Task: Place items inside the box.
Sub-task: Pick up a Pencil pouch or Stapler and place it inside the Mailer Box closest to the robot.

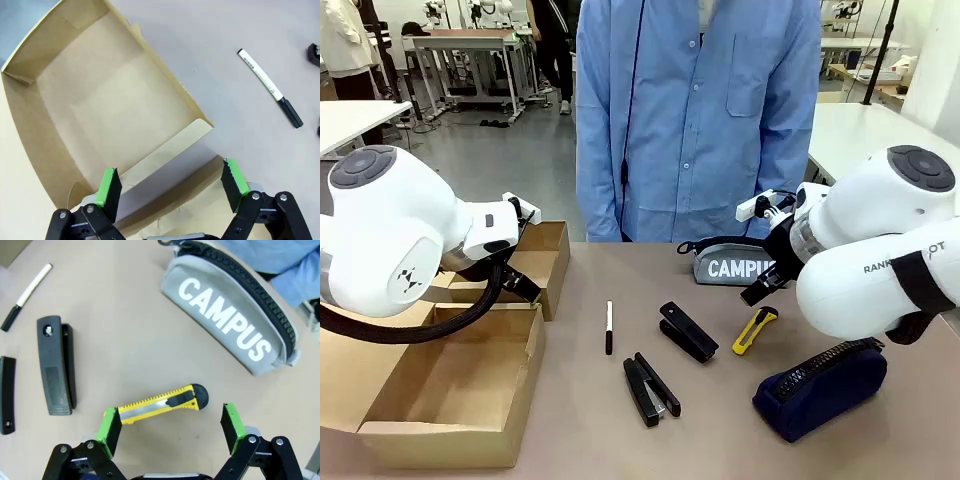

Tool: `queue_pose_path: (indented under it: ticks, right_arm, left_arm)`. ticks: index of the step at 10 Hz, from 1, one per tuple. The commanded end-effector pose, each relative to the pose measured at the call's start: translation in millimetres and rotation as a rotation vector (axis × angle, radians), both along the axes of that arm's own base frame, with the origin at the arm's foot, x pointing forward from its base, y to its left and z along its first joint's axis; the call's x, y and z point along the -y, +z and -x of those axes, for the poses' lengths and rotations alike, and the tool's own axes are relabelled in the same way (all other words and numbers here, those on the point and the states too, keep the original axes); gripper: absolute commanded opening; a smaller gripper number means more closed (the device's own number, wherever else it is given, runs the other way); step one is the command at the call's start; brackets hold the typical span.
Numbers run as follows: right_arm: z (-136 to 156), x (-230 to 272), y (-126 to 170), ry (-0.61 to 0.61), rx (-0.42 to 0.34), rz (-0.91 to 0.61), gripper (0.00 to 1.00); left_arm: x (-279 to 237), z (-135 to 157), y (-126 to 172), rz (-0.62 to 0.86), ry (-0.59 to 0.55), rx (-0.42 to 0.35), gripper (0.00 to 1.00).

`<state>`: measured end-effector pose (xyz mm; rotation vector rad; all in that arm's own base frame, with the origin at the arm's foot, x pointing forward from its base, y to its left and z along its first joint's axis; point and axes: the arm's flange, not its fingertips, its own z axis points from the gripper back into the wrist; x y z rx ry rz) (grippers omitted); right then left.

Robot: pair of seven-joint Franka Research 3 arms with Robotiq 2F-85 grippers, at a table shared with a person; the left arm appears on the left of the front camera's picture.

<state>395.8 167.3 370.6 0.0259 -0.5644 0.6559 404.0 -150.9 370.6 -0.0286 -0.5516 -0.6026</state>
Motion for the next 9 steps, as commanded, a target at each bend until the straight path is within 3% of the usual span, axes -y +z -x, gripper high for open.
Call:
queue_pose_path:
  ticks: [1,9]
  right_arm:
    - [0.0,0.0,0.1,0.0,0.0,0.0,1.0]
    - [0.0,0.0,0.1,0.0,0.0,0.0,1.0]
  left_arm:
    - [0.0,0.0,0.0,0.0,0.0,0.0,1.0]
    - [0.0,0.0,0.0,0.0,0.0,0.0,1.0]
